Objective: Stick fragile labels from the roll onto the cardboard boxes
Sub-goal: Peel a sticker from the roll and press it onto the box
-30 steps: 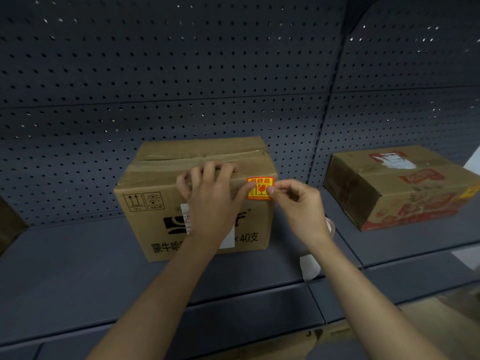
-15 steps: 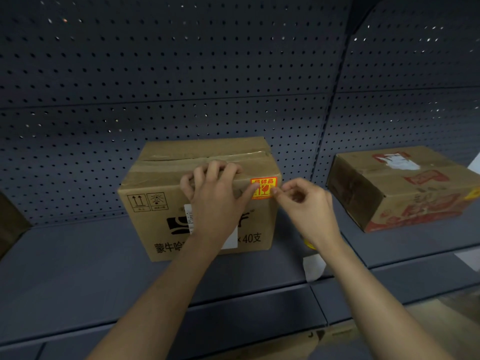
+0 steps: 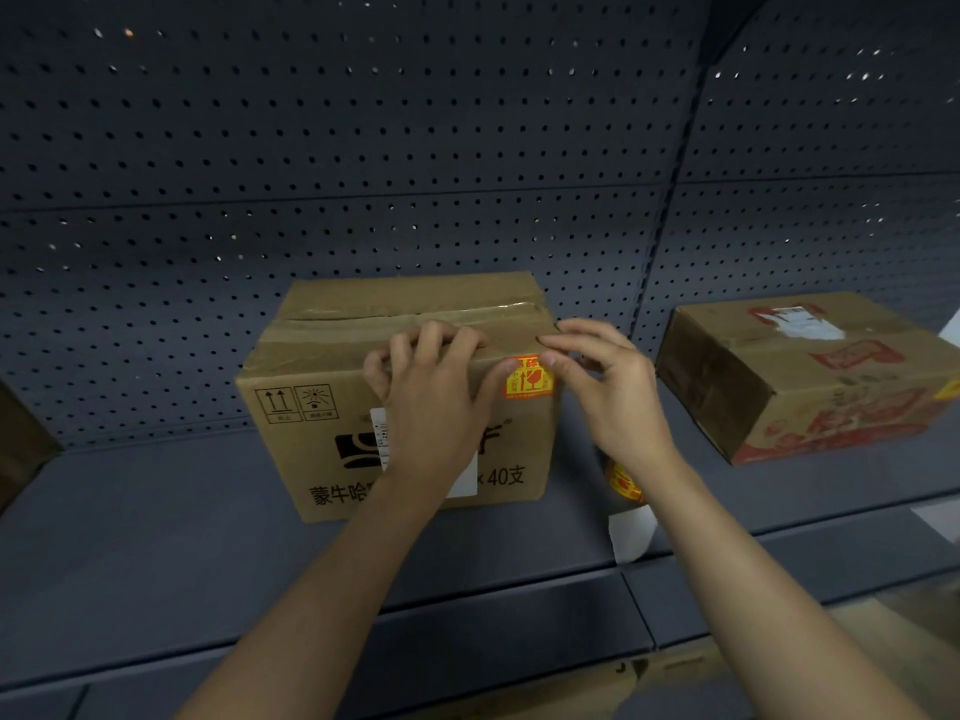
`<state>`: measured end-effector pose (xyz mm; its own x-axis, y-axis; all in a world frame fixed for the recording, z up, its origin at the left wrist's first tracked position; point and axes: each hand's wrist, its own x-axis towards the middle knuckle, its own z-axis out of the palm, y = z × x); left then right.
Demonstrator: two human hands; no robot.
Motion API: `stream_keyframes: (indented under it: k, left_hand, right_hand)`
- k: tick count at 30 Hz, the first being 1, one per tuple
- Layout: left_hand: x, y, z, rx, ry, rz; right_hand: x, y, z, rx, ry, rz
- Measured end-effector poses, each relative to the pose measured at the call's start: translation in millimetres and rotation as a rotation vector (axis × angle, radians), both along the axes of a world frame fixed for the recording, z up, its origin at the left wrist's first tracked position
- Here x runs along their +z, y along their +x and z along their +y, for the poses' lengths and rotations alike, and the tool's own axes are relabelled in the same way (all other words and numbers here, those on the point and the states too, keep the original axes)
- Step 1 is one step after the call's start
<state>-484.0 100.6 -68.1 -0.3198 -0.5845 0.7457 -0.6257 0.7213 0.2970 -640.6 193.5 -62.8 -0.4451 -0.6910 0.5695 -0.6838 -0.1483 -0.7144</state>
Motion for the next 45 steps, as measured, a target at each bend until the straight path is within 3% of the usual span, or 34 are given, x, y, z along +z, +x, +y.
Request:
stream_keyframes:
  k: [6, 20, 27, 37, 41, 45]
  left_hand:
    - [-5, 3, -3, 0.003, -0.067, -0.037]
    - [-7, 3, -4, 0.016, -0.079, -0.073]
    - [0, 19, -5, -0.081, -0.048, -0.094]
    - [0, 79, -9, -0.298, -0.130, -0.076]
    - [4, 102, -12, -0.404, -0.076, -0.041]
    - [6, 114, -15, -0.426, -0.025, -0.067]
  right_hand:
    - [-8, -1, 4, 0.062, 0.006, -0.010]
    - [-17, 2, -2, -0.027, -0.048, 0.101]
    - [-15, 4, 9, 0.120, -0.086, -0.170]
    - [0, 11, -7, 0.157, 0.063, -0.363]
    - [8, 18, -27, 0.211, 0.086, -0.502]
    - [6, 22, -34, 0.187, 0.067, -0.500]
